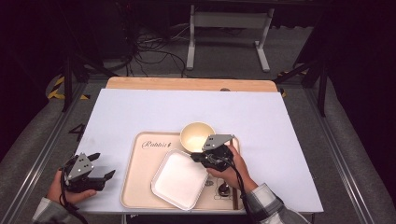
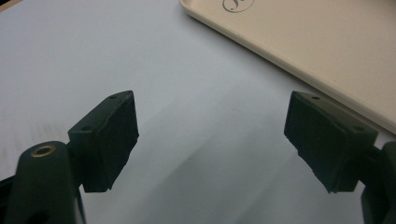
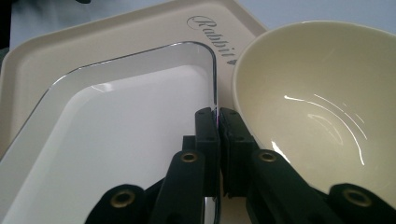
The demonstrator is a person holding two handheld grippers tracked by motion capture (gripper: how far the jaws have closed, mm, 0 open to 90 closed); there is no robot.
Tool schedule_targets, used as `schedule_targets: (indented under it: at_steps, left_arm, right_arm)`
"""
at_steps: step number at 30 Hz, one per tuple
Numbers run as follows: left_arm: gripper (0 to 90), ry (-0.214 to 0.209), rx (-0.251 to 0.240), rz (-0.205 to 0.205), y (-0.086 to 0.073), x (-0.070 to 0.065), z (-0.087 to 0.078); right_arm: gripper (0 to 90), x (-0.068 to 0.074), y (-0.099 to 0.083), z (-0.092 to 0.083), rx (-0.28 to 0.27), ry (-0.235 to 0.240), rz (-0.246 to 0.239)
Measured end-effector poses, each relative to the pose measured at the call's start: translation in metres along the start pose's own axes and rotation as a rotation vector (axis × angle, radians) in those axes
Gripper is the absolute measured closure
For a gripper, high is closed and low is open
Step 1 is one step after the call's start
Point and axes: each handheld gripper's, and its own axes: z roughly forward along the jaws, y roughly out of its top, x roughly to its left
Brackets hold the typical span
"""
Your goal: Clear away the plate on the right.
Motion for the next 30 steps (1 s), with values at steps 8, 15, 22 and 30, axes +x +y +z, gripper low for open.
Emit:
schedule_targets:
  at_steps: [8,15,22,30]
  left_arm:
    - [18.3,0.001,0.000,0.002,0.000,0.000,0.000]
    - [18.3,0.002,0.001,0.002,0.000,0.000,0.000]
    - [18.3,0.004,0.004,0.004,0.000,-0.001,-0.001]
    - [18.3,0.003,0.005,-0.002,0.000,-0.001,0.000]
  right_arm:
    - [85.3,0.002,0.000,0.001,0.011,-0.007,-0.014]
    - [85.6,0.006,-0.001,-0.004,0.000,0.011,-0.024]
    - [86.3,0.018,-0.003,-0.009,0.007,0.053,-0.048]
    - [87.5,0.036,-0.008,-0.007,0.040,0.122,-0.076]
